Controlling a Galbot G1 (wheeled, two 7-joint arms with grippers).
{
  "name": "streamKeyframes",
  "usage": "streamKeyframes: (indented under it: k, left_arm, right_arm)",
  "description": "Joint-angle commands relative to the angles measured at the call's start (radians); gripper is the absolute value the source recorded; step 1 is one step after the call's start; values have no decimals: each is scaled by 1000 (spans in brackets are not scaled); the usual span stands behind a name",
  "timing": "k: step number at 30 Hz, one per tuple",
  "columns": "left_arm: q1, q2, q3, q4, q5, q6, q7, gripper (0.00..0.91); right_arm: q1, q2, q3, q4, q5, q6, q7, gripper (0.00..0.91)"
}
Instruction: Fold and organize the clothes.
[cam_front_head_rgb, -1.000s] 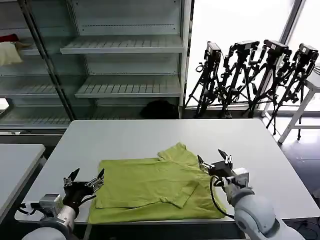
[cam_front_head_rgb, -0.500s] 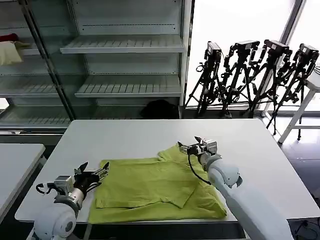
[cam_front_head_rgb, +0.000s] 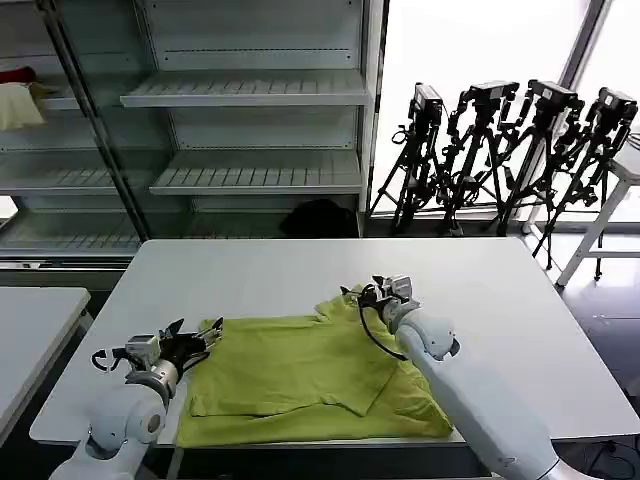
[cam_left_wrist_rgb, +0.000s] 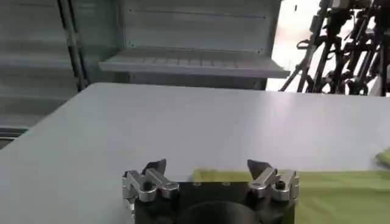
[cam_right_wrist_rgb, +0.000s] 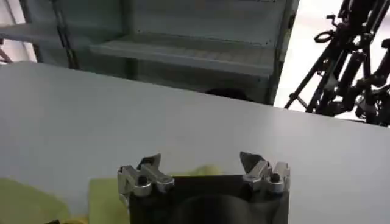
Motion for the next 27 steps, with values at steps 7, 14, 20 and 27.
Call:
streamKeyframes:
  k: [7,14,20,27]
  left_arm:
    - [-58,-16,24,123,19,-1,27,584]
    - [-53,-24,29,123,25,-1,35,20]
    - [-49,-18,30,119,51,-2,52,10]
    - [-41,-9,28,77,52,-2,50,0]
  right_arm:
    - [-30,16,5,-27,-18,-3,-22,816]
    - [-52,10,12,-5,-25,-2,-25,423]
    - [-54,10,13,14,-35,0,-19,50]
    - [-47,9,13,50,-32,8,-3,0]
